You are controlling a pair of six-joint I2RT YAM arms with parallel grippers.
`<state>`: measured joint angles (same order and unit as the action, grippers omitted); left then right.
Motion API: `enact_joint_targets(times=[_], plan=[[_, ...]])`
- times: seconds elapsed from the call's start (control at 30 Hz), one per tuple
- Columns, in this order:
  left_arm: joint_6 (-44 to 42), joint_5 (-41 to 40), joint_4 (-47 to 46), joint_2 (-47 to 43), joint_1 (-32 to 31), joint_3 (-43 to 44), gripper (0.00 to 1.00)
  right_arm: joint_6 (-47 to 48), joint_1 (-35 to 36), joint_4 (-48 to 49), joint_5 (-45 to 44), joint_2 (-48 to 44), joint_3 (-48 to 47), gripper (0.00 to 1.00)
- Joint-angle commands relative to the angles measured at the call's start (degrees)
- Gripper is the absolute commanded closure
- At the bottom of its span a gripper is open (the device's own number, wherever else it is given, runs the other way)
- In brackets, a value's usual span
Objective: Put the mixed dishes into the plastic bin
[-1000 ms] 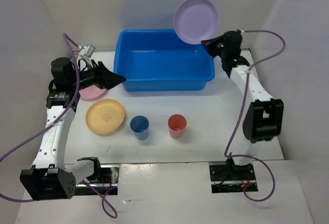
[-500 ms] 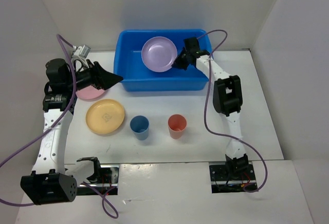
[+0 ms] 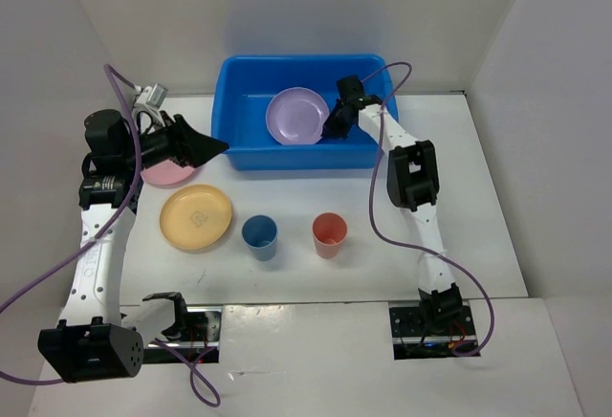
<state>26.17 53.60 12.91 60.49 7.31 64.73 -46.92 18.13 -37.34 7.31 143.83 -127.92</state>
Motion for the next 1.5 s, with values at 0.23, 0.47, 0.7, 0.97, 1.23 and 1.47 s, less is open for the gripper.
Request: enact_joint_targets(times=[0.23,0.47,0.7,0.97,1.23,1.47], plan=[[5.5,-8.9,0.2,-2.6,4.0,3.3,0.20,3.8,1.3,-5.5,-0.7,0.6,-9.4,0.63],[15.6,-18.3,-3.0,-1.4,9.9,3.1,0.24,7.7,4.4,-16.9,-4.6,-2.2,-29.0,0.32],[22.4,-14.2,-10.2,6.6,15.3,-0.5,0.66,10.7,5.8,-26.9,-6.5,-8.4,-51.0,0.23],[11.7,-26.2,5.5,11.8,16.4,0.7,0.34,15.1,5.8,-34.9,-6.1,-25.8,-51.8,0.22],[5.5,-35.0,11.5,14.7,17.6,-2.9,0.27,19.5,9.4,-37.0,-3.2,-33.4,-50.3,0.22],[11.1,-33.3,6.5,24.1,22.0,-2.9,0.26,19.0,9.4,-37.0,-6.6,-45.4,-50.0,0.22]])
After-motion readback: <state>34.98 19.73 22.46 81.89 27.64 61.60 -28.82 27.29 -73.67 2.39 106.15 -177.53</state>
